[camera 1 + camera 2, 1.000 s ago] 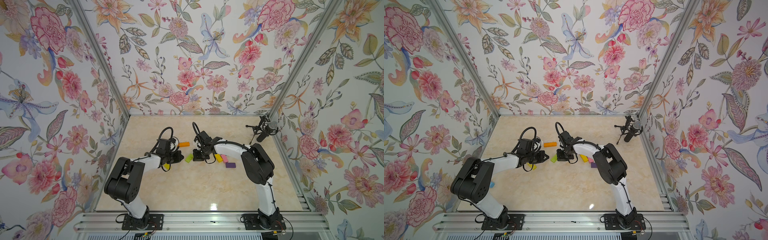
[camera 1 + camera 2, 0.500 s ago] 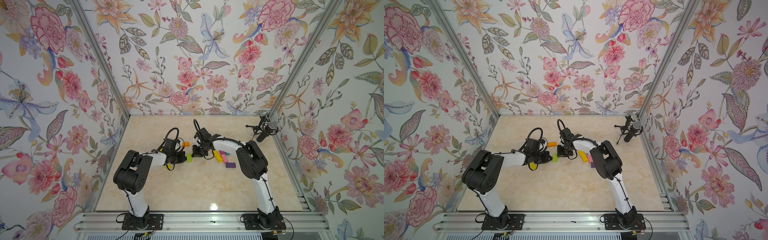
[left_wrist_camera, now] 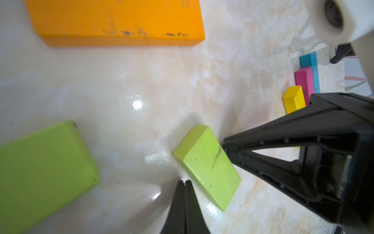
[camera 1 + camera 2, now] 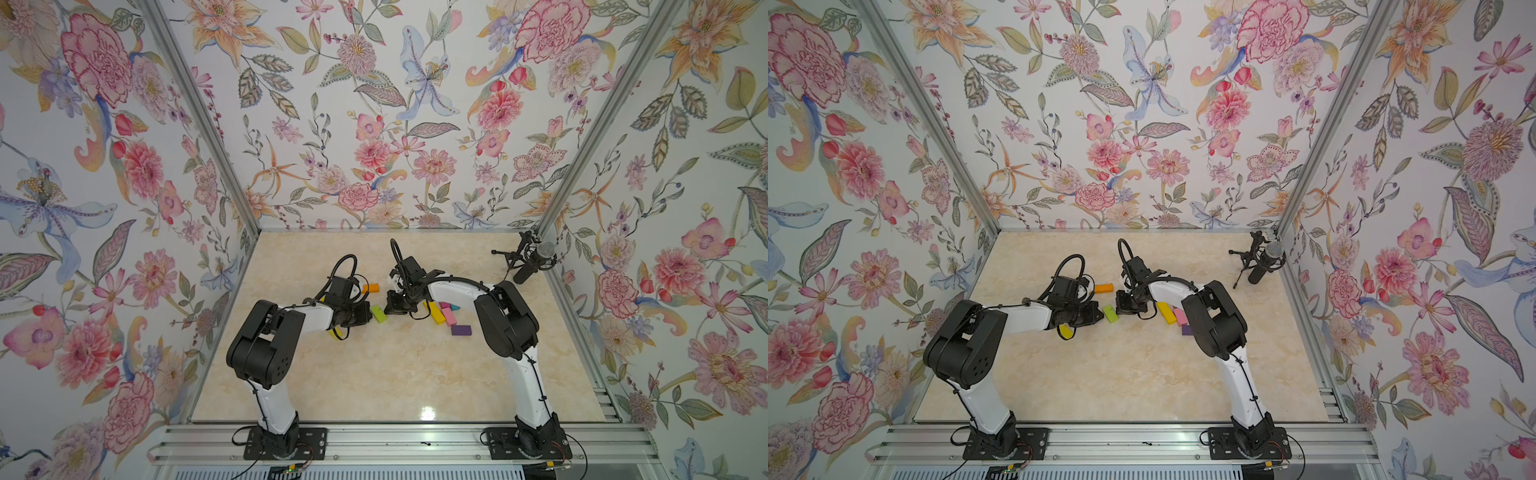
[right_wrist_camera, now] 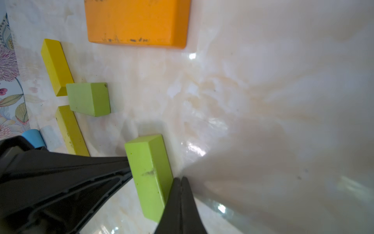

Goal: Assemble the letter p with building blocks
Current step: Assemble the building block at the center of the board.

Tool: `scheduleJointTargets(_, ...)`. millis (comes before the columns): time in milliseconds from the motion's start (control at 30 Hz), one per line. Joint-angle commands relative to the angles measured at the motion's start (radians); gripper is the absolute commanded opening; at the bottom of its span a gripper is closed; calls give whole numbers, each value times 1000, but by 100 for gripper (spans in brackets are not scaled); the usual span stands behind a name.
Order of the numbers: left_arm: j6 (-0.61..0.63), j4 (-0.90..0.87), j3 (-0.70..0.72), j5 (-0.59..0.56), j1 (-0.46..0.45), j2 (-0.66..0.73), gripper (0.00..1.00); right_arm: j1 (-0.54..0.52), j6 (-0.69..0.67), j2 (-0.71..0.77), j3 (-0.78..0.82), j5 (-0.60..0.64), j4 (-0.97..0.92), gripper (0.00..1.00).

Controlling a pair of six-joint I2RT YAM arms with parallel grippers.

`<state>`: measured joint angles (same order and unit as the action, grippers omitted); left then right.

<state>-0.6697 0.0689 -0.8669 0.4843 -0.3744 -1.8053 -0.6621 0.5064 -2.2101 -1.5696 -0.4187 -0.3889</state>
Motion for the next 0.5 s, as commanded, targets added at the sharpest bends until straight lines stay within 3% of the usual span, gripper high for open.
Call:
scheduleJointTargets(0, -6, -26, 0, -29, -12, 25, 3, -1, 12, 19, 58, 37, -30, 0)
scheduleJointTargets(467, -24, 5, 22, -36, -31, 26, 3, -57, 58, 8, 101, -4, 36, 0)
